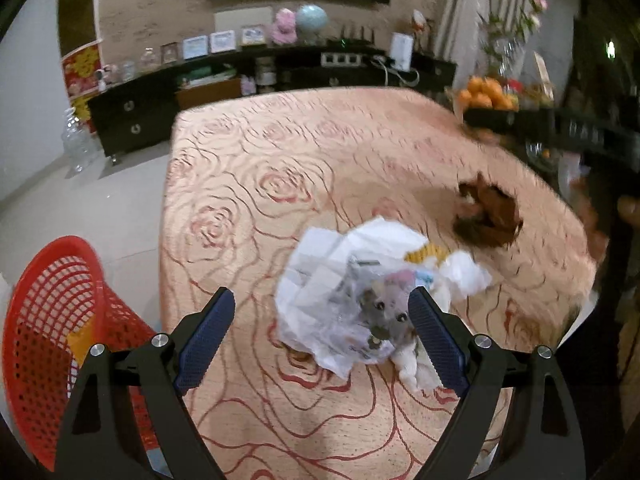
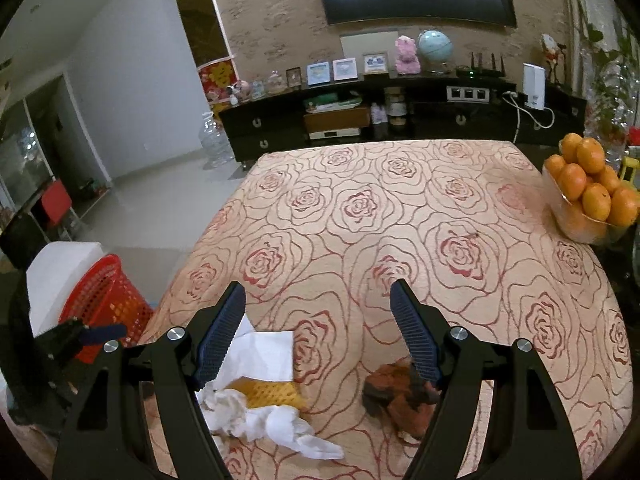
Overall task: Collect trash
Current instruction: 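Grasp the clear printed bag with the left tool while the right tool grasps the brown cloth bag, then carry the clear bag and brown cloth over the red basket and open both tools, then move both tools back to the table toward the white tissues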
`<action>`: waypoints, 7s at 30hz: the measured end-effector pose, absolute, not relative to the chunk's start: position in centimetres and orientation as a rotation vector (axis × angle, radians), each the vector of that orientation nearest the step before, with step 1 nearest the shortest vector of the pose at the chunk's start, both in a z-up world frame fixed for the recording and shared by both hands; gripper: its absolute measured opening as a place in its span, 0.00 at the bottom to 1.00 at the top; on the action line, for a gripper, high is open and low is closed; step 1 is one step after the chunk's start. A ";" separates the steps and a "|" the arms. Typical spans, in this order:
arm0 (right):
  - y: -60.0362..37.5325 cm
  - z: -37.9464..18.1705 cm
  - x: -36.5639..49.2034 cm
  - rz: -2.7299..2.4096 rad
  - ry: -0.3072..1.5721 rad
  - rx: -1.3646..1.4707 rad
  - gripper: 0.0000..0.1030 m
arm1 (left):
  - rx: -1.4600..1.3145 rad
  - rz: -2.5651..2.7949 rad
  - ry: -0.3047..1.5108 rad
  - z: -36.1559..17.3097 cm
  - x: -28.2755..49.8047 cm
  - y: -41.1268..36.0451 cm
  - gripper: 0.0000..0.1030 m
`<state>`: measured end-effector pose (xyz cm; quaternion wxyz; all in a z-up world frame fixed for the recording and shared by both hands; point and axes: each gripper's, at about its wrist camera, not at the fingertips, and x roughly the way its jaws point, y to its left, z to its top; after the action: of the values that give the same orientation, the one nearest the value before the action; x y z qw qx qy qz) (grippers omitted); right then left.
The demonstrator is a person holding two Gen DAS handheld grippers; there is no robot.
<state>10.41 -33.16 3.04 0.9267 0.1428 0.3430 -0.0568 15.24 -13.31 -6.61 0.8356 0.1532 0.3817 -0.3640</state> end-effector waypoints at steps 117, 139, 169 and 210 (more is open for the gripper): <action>-20.7 5.1 20.2 0.124 0.683 0.151 0.57 | -0.004 -0.235 0.600 1.9 22.0 -0.7 0.36; -12.3 4.4 23.2 0.319 0.709 0.143 0.58 | 0.022 -0.105 0.633 0.7 22.5 4.4 0.36; -5.3 1.7 25.0 0.461 0.807 0.119 0.68 | 0.022 -0.036 0.712 -1.1 23.0 8.5 0.63; -18.4 4.1 20.3 0.170 0.731 0.175 0.72 | 0.079 -0.176 0.597 1.1 20.3 3.1 0.79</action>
<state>20.26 -18.43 4.05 0.9267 0.0851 0.3565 0.0828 20.27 3.15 1.06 0.9512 0.0386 0.2936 -0.0868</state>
